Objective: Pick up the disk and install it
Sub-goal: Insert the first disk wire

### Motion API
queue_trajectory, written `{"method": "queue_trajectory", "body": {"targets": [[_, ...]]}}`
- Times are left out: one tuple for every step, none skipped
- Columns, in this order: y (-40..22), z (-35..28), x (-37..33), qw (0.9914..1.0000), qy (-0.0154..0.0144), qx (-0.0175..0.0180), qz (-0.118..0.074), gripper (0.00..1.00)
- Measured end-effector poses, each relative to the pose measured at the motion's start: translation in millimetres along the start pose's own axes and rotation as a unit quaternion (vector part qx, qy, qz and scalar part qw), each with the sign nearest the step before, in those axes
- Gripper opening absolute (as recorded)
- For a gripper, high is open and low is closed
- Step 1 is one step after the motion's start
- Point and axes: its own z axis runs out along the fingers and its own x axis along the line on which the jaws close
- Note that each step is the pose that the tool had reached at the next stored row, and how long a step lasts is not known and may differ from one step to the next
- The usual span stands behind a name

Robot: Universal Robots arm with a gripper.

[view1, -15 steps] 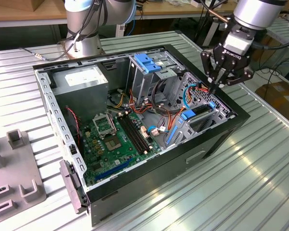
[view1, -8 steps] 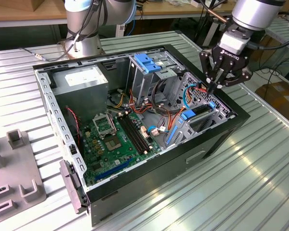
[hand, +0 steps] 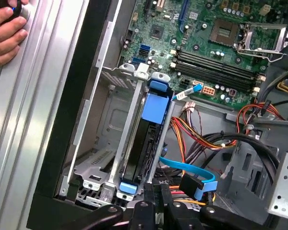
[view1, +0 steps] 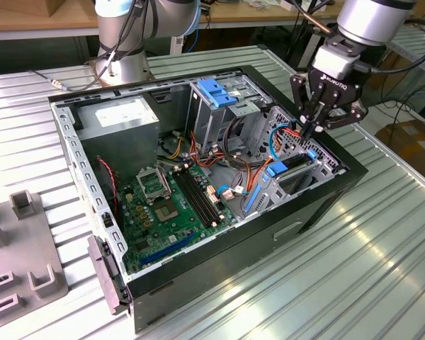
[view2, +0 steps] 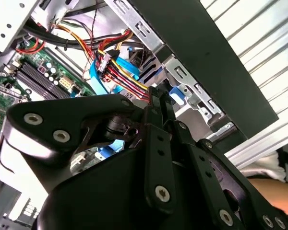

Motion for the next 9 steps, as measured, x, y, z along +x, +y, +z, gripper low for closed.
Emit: {"method": "queue_trajectory", "body": {"targets": [[0.0,0.2,0.0,0.99993,0.0,-0.0005,0.012,0.16],[0.0,0.3,0.0,0.99982,0.0,-0.0008,0.019,0.16],[0.1,0.4,-0.1,0.99972,-0.0001,-0.001,0.024,0.16],[0.8,0.6,-0.3,0.99966,-0.0002,-0.0011,0.026,0.16],[2.3,0.6,-0.7,0.99964,-0.0002,-0.0011,0.027,0.16],[4.0,0.4,-1.1,0.99963,-0.0001,-0.0012,0.027,0.16],[5.4,0.4,-1.6,0.99963,-0.0001,-0.0012,0.027,0.16],[7.6,0.4,-2.1,0.99962,-0.0001,-0.0011,0.028,0.16],[7.9,0.4,-2.2,0.99941,-0.0001,-0.0015,0.034,0.16]]}}
